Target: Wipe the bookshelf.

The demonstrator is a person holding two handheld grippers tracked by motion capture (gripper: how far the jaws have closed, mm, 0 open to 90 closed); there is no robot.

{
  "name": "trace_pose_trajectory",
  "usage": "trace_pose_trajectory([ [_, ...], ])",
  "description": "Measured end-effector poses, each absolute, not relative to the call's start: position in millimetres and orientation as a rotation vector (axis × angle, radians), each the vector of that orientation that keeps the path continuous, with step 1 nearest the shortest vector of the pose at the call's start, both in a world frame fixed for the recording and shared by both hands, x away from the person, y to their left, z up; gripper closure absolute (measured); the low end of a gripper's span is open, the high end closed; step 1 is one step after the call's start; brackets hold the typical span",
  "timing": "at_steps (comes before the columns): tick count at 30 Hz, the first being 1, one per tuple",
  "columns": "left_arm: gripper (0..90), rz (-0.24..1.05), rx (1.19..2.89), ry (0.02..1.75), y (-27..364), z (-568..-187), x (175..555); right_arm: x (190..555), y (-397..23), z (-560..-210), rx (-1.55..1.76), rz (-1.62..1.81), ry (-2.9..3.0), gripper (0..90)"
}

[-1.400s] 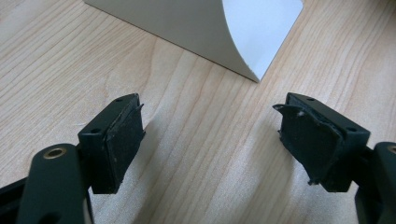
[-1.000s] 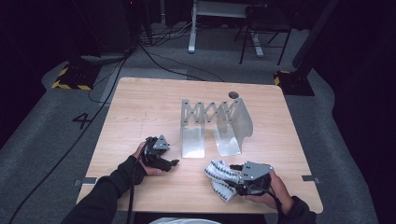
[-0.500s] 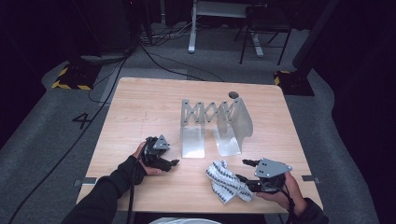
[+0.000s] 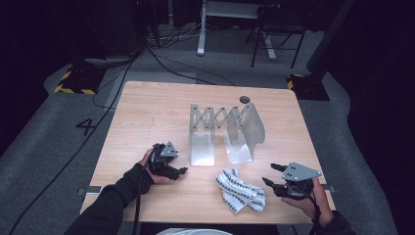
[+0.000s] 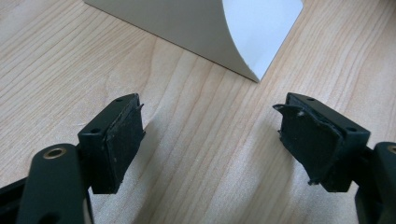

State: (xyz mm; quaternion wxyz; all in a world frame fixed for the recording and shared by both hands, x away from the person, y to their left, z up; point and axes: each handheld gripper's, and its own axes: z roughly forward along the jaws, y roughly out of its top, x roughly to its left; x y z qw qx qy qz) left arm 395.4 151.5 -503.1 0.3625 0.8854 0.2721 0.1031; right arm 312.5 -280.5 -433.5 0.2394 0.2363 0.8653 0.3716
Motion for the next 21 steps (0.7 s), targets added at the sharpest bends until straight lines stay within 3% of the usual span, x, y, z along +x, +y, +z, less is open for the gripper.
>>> trace_pose_trajectory([
  [21,21.5,0.267,2.279,0.703,151,-503,395,351,-351,-487,1.045,0.875,2.321,37.1],
])
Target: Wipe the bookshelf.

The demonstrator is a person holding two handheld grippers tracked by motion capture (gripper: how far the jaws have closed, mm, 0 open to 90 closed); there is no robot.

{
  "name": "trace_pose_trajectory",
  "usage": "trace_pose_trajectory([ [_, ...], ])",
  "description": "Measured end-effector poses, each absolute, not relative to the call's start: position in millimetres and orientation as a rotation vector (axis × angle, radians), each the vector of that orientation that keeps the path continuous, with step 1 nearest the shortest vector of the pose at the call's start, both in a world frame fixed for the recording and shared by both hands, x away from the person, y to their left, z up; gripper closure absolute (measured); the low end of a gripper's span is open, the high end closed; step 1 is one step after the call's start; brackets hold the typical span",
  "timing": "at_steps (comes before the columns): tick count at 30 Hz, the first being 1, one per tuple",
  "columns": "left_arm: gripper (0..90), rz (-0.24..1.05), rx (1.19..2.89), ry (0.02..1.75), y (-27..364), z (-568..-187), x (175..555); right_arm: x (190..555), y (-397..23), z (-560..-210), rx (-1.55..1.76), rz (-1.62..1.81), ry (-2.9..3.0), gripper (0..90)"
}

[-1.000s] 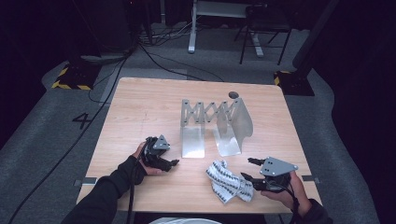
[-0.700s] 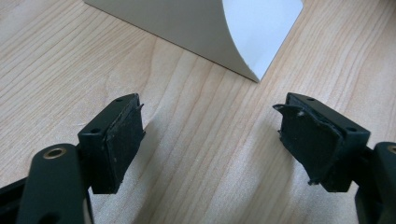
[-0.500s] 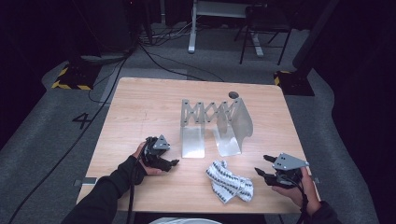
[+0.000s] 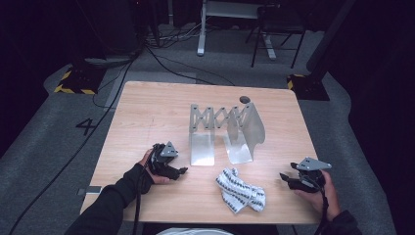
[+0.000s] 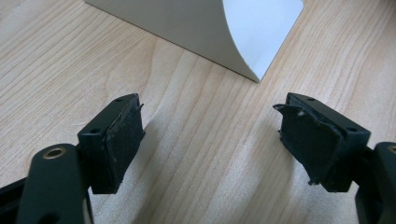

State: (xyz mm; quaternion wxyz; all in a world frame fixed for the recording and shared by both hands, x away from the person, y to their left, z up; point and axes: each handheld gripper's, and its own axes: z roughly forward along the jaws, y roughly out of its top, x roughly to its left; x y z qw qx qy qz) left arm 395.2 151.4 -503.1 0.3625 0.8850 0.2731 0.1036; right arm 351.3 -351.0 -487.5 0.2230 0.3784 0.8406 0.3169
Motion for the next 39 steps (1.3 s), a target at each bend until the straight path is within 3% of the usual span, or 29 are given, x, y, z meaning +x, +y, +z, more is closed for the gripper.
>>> trace_pose_trajectory([
  [17,20.9,0.275,2.277,0.716,151,-503,394,369,-365,-504,1.176,1.021,2.282,25.9],
  [39,20.6,0.268,2.278,0.714,151,-503,395,370,-363,-504,1.183,1.012,2.277,22.7],
])
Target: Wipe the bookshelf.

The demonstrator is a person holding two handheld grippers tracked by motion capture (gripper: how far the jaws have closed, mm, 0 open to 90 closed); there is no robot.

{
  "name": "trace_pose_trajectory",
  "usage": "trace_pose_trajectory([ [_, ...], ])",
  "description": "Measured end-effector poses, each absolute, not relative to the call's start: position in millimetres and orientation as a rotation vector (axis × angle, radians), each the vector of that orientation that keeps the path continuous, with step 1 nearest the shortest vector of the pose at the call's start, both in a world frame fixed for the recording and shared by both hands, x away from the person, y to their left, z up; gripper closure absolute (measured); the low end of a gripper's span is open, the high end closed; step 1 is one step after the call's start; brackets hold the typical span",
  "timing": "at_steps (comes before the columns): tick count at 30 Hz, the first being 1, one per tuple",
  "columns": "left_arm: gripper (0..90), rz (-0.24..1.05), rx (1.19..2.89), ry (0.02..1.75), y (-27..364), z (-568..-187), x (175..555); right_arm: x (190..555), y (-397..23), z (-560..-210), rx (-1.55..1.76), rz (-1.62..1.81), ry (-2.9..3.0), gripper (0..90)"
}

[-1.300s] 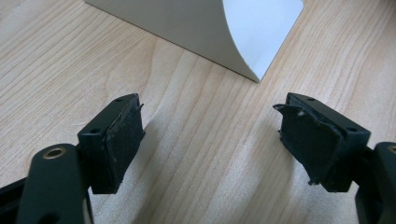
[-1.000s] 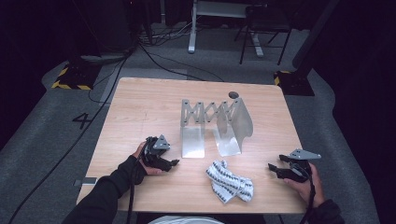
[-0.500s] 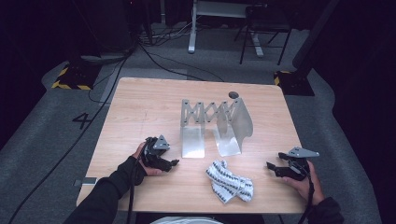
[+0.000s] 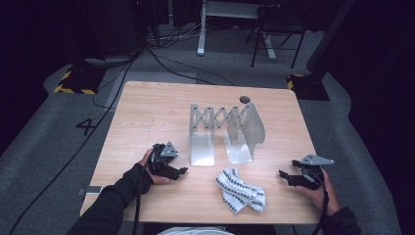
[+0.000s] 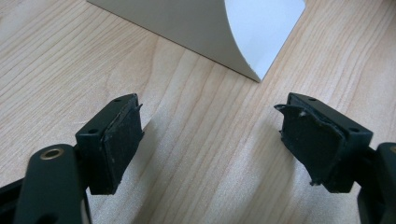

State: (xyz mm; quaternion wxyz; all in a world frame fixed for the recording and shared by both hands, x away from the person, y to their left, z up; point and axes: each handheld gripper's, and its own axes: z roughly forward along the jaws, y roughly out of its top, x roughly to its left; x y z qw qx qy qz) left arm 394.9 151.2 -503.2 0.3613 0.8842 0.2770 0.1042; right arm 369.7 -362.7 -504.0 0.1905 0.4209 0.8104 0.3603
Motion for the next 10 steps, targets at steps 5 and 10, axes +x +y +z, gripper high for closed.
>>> trace_pose_trajectory([
  [5,20.6,0.268,2.278,0.714,151.1,-503.2,394.9,370.8,-361.8,-504.1,1.19,1.007,2.275,20.4],
  [10,20.2,0.269,2.279,0.712,150.9,-503.2,395.1,370.9,-362.0,-504.1,1.192,1.004,2.277,19.7],
])
